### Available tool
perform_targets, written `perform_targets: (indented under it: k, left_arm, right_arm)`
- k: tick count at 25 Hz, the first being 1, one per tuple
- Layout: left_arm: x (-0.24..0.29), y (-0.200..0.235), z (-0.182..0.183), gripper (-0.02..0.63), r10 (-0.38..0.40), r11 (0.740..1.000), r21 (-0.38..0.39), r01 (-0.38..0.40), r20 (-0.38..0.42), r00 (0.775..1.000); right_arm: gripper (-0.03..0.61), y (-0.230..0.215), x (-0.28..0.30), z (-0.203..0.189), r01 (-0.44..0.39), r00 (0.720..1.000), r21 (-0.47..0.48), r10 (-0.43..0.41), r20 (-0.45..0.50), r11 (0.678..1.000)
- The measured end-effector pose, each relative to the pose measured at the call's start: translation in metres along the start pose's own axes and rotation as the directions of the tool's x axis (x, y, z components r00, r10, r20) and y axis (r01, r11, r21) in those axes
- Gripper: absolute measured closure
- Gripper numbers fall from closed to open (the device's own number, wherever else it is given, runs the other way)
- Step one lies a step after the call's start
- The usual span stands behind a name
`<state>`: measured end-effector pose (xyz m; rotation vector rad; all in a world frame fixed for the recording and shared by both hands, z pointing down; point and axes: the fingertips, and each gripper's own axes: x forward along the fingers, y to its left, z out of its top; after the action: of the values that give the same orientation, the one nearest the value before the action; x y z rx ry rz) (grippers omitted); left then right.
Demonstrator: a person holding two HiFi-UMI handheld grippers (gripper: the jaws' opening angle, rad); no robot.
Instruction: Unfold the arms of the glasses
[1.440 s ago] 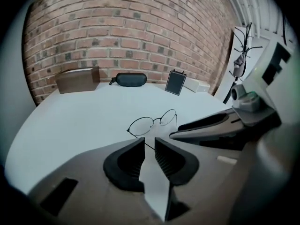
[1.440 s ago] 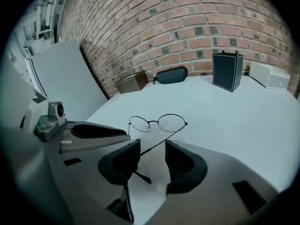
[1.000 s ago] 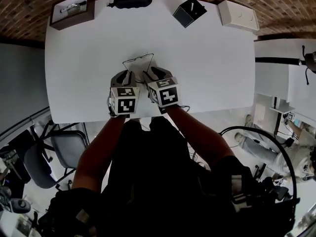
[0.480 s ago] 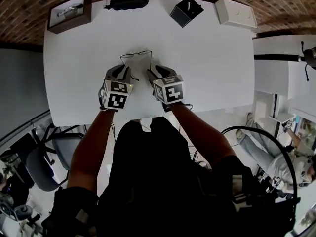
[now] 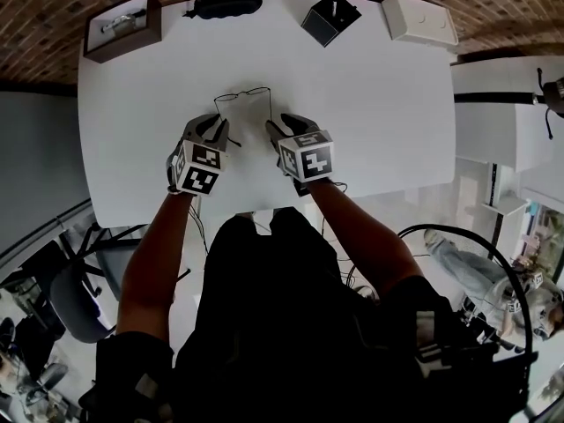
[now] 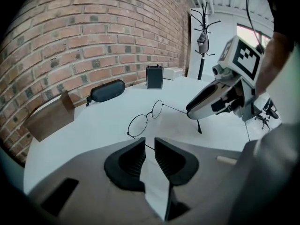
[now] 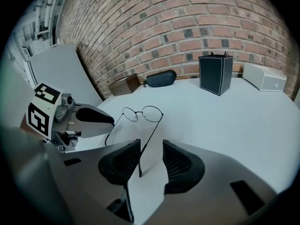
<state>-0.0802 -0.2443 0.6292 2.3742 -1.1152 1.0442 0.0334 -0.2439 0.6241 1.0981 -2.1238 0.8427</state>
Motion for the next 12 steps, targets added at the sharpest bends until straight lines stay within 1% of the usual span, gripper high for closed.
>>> perform_targets:
  k: [3,6,10,12]
  left_arm:
    - [-0.003,0.001,-0.002,0.549,-0.012,1.0,0.029,0.012,-0.001,1.0]
    - [-0.005,0.006,-0.004,0.549,-0.011,0.999,0.032,0.01,0.008,1.0]
    - [-0.009,0.011,0.0,0.549,-0.003,1.0,0.009,0.003,0.031,1.0]
    - [-0.017,0.013,0.01,0.549,0.005,1.0,-0.031,-0.003,0.069,0.998]
  right_arm:
    - [0.446,-0.001,0.001,-0.001,-0.002,1.0,0.003,0.002,0.001,1.0]
    - [0.446,-0.001,0.001,-0.001,0.001,1.0,0.006,-0.001,-0.001,1.0]
    - [0.445,0.002,0.0,0.001,-0.007,1.0,-0.008,0.007,0.008,1.0]
    - [0.439,0.005,-0.002,0.007,-0.017,0.999,-0.03,0.018,0.04,0.999]
